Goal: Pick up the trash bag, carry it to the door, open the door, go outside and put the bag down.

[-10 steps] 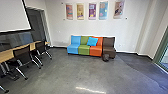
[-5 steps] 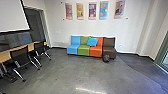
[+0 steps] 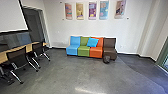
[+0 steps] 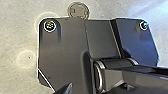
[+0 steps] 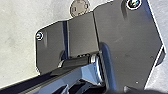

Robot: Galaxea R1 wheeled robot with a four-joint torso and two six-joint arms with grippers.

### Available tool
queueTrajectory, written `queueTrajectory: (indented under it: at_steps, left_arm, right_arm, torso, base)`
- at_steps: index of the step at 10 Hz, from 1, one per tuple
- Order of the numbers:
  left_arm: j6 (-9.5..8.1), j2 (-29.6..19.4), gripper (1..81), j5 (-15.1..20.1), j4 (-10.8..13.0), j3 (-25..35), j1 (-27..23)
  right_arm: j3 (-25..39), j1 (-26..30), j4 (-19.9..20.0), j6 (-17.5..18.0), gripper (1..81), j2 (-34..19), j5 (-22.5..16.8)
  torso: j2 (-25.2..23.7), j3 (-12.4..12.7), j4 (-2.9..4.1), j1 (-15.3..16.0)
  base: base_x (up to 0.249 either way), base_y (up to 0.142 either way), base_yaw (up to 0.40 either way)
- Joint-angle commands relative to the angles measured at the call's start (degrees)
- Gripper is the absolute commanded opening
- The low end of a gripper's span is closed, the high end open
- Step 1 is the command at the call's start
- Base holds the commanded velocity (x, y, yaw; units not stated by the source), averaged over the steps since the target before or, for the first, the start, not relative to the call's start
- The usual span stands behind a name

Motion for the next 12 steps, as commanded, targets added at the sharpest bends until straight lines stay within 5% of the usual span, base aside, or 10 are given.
queueTrajectory:
  at_steps: [1,12]
  left_arm:
    - [0.02,0.4,81.1,2.7,-0.4,-0.1,-2.7]
    - [0.11,0.4,81.1,2.7,-1.5,-0.1,-2.6]
  right_arm:
    - [0.3,2.8,0.0,-0.3,81.1,0.5,-2.9]
    - [0.3,2.9,0.0,-0.2,81.1,0.3,-2.9]
  torso:
    - [0.0,0.0,0.00,0.0]
    - [0.0,0.0,0.00,0.0]
  base:
    - [0.142,-0.072,0.000]
    - [0.142,-0.079,0.000]
